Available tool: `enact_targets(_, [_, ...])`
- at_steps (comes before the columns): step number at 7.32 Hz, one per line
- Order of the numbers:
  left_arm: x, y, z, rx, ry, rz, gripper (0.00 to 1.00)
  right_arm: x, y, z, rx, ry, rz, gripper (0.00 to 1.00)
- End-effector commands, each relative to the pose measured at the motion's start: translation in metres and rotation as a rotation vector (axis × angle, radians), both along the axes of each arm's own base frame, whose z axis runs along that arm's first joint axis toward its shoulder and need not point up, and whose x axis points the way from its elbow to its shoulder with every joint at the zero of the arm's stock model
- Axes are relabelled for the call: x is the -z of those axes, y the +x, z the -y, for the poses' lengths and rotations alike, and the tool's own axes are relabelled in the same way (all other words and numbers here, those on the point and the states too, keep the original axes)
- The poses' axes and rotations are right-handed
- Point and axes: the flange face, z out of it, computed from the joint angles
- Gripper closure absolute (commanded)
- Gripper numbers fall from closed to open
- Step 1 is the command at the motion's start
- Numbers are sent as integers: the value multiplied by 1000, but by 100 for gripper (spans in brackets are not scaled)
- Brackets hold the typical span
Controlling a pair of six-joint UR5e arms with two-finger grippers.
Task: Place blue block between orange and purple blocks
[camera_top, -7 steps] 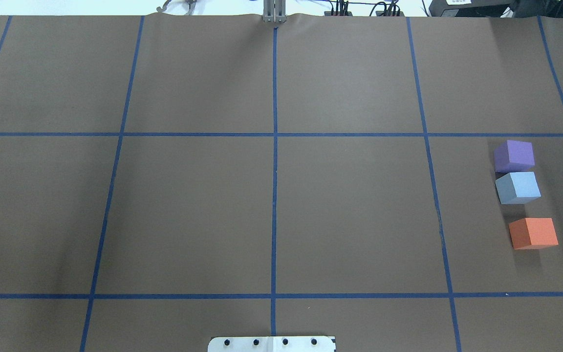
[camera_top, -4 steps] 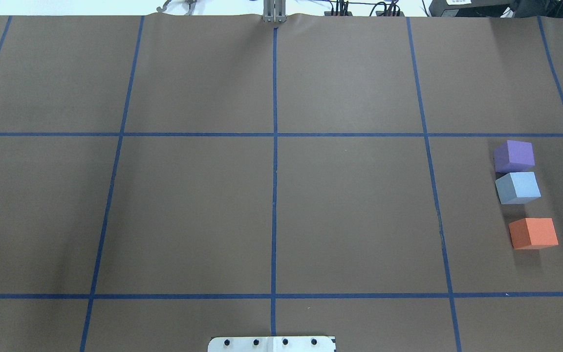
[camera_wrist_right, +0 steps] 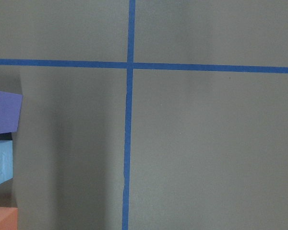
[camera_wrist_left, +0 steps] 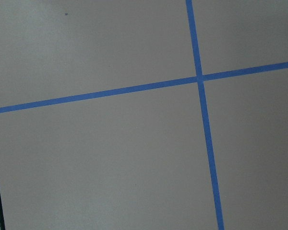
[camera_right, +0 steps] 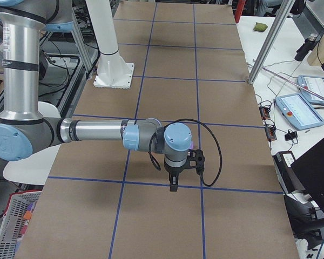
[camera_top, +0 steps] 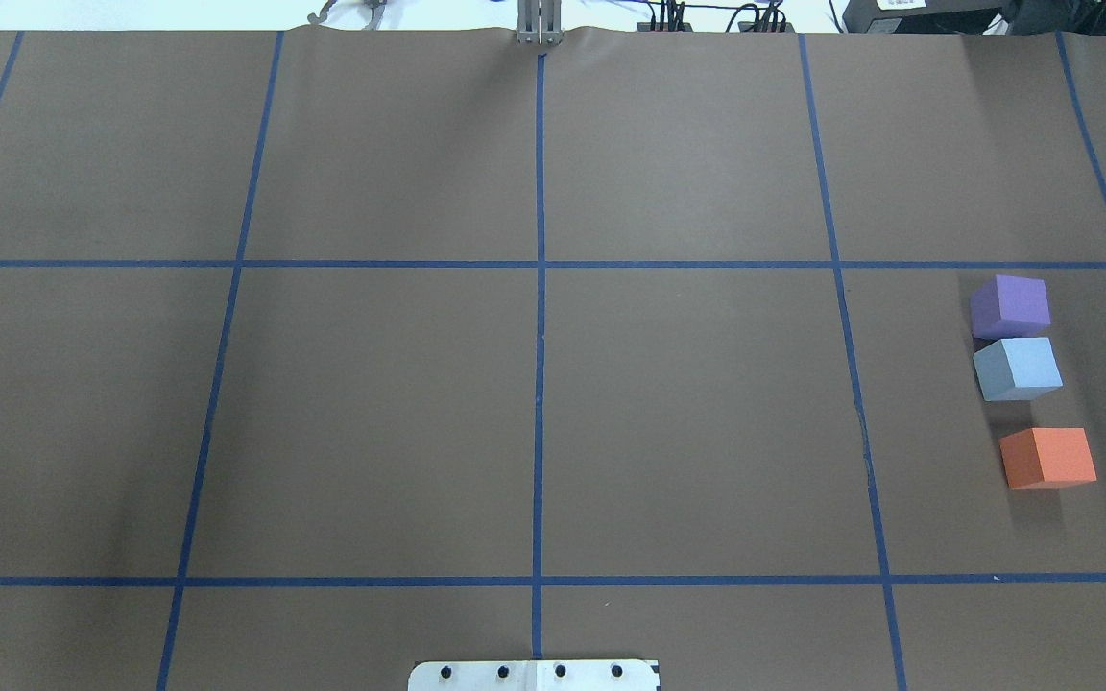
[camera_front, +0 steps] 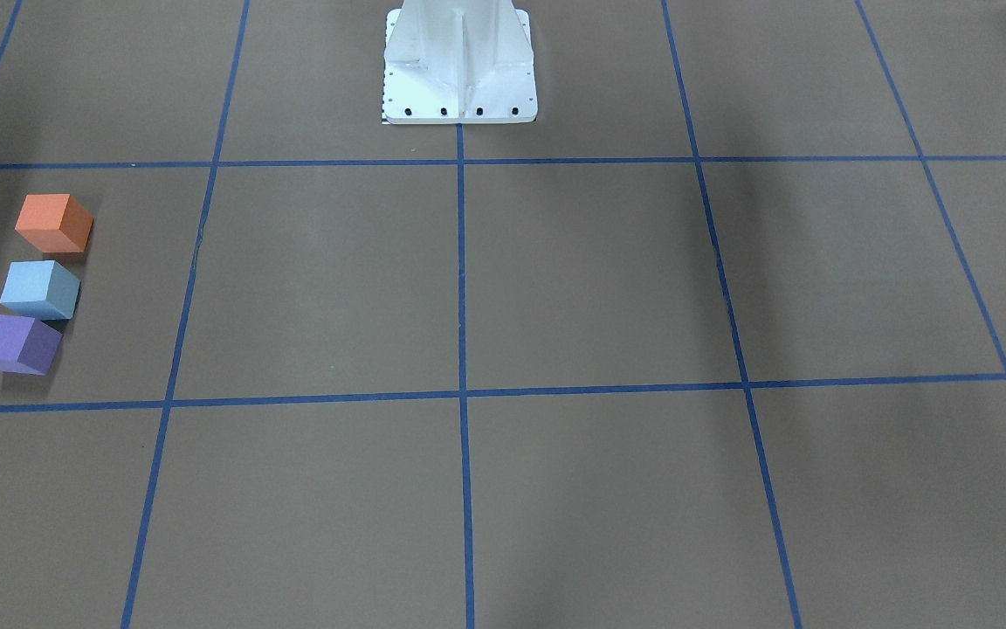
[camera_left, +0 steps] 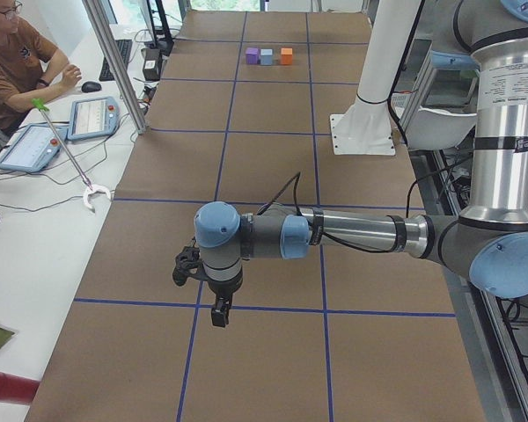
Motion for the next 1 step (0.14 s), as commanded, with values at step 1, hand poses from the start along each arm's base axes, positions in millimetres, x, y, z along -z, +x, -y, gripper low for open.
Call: enact_targets(1, [0,1,0,-1,0,1,0,1,0,1,0,2,1,0])
